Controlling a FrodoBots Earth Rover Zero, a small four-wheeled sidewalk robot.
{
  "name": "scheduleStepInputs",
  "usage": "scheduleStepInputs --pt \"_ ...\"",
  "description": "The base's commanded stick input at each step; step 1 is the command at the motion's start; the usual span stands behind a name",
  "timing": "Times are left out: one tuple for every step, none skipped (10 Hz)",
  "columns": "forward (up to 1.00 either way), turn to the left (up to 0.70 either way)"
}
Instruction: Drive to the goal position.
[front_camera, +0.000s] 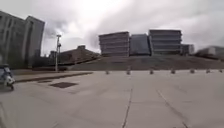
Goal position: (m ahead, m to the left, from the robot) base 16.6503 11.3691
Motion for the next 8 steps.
scheduleStepInputs --pt "1.00 0.00" --pt "1.00 0.00" --pt "1.00 0.00" --pt "1.00 0.00" --pt "1.00 0.00" --pt "1.00 0.00" --pt "1.00 0.00" --pt "1.00 0.00"
